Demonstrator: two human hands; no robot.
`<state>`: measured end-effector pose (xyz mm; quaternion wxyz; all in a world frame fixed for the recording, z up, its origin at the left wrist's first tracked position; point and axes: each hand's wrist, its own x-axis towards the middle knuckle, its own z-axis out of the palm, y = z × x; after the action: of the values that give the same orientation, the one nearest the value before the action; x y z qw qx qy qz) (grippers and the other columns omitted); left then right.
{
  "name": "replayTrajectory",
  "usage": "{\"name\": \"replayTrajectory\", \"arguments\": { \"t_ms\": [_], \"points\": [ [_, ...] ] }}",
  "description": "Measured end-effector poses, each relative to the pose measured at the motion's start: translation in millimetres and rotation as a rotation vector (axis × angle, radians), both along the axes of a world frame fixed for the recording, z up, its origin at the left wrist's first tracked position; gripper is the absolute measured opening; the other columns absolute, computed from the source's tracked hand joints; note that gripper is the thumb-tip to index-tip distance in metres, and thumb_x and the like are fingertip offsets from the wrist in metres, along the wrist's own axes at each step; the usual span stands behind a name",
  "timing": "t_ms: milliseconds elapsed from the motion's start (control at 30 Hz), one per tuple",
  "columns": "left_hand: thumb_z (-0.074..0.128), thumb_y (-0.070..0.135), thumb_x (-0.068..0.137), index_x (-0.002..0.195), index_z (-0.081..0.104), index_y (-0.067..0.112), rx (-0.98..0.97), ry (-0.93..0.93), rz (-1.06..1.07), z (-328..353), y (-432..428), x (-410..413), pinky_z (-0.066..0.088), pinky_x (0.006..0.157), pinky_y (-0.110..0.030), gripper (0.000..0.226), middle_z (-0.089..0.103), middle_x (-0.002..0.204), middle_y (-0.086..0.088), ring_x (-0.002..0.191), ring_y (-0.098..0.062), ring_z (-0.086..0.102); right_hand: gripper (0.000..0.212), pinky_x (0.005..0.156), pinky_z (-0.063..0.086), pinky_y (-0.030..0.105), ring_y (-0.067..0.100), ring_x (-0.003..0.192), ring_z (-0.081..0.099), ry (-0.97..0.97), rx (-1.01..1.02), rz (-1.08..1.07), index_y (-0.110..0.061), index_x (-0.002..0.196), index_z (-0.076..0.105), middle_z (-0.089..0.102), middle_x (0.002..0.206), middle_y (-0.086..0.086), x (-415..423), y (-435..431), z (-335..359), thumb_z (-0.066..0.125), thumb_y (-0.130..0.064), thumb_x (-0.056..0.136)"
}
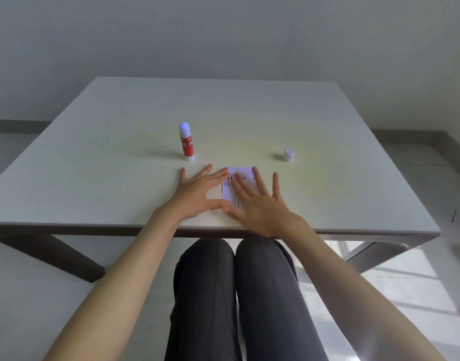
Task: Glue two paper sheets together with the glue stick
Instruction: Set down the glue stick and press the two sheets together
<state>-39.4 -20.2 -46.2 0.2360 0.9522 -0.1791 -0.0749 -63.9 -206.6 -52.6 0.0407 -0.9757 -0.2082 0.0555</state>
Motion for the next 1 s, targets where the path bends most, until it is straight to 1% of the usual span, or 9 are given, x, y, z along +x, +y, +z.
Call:
{"name": "replayTrajectory", "arguments": {
  "t_ms": [67,233,400,533,700,800,900,933,1000],
  "points": [
    [0.057,0.058,0.079,0.145,0.024,0.038,0.001,-0.005,-0.003,0,0,0,-0.015,0.111,-0.059,0.077,0.019,0.154,0.026,0.146,-0.004,0.001,0.087,0.106,-0.026,0.054,0.022,0.144,-0.024,-0.005,0.012,0.074,-0.031,0.147,-0.013,-0.013,0.158,-0.016,-8,4,-6,-0.006,-0.076,0.073],
    [0.058,0.059,0.077,0.145,0.024,0.037,-0.012,0.033,0.003,2,-4,-2,-0.015,0.113,-0.058,0.079,0.019,0.154,0.025,0.146,-0.004,0.0,0.08,0.11,-0.019,0.058,0.025,0.144,-0.024,0.016,-0.016,-0.138,-0.027,0.149,-0.009,-0.012,0.159,-0.012,10,-19,4,0.007,-0.071,0.083],
    [0.056,0.06,0.078,0.145,0.024,0.039,0.0,0.031,0.001,-3,-3,-7,-0.016,0.112,-0.057,0.077,0.018,0.154,0.026,0.146,-0.002,-0.001,0.088,0.108,-0.023,0.056,0.021,0.143,-0.026,0.009,-0.016,0.063,-0.033,0.146,-0.013,-0.011,0.159,-0.016,-8,-8,-5,-0.009,-0.079,0.071],
    [0.058,0.059,0.078,0.145,0.023,0.037,-0.019,0.021,0.026,8,-1,3,-0.017,0.113,-0.056,0.078,0.016,0.155,0.025,0.146,-0.003,-0.002,0.075,0.11,-0.019,0.057,0.022,0.144,-0.025,0.019,0.016,-0.1,-0.032,0.147,-0.012,-0.013,0.158,-0.017,23,-26,11,0.007,-0.069,0.085],
    [0.053,0.058,0.081,0.146,0.02,0.038,0.024,0.024,-0.004,2,-1,-1,-0.018,0.112,-0.055,0.076,0.013,0.156,0.024,0.146,-0.004,-0.005,0.074,0.112,-0.014,0.058,0.023,0.146,-0.018,-0.016,0.028,-0.077,-0.03,0.147,-0.012,-0.011,0.159,-0.015,14,-23,-2,0.011,-0.067,0.087],
    [0.053,0.049,0.086,0.144,0.026,0.039,-0.129,0.044,-0.006,3,3,-4,-0.017,0.113,-0.049,0.065,0.017,0.155,0.023,0.145,-0.002,0.004,0.074,0.113,-0.011,0.059,0.023,0.146,-0.017,-0.043,0.025,-0.094,-0.03,0.148,-0.011,-0.01,0.159,-0.014,10,-24,-4,0.009,-0.066,0.087],
    [0.062,0.029,0.086,0.125,0.058,0.03,-0.601,-0.066,0.187,13,10,-5,0.02,0.118,-0.034,0.039,0.056,0.134,0.014,0.127,0.002,0.045,0.072,0.117,-0.006,0.057,0.021,0.145,-0.02,-0.137,0.122,-0.081,-0.034,0.147,-0.013,-0.014,0.159,-0.014,3,-24,-4,0.004,-0.065,0.084],
    [0.065,0.026,0.085,0.11,0.067,0.028,-0.73,-0.178,0.337,16,11,-4,0.037,0.11,-0.031,0.025,0.067,0.116,0.013,0.111,0.003,0.058,0.068,0.117,-0.006,0.055,0.019,0.145,-0.022,-0.18,0.199,-0.079,-0.037,0.146,-0.013,-0.016,0.158,-0.015,1,-24,-3,0.005,-0.063,0.086],
    [0.067,0.024,0.081,0.088,0.069,0.027,-0.852,-0.42,0.656,22,13,3,0.051,0.09,-0.033,0.008,0.07,0.089,0.016,0.084,0.006,0.063,0.063,0.117,-0.006,0.047,0.016,0.145,-0.023,-0.244,0.407,-0.123,-0.04,0.146,-0.009,-0.014,0.158,-0.016,-2,-26,0,0.014,-0.059,0.09]
  ]
}}
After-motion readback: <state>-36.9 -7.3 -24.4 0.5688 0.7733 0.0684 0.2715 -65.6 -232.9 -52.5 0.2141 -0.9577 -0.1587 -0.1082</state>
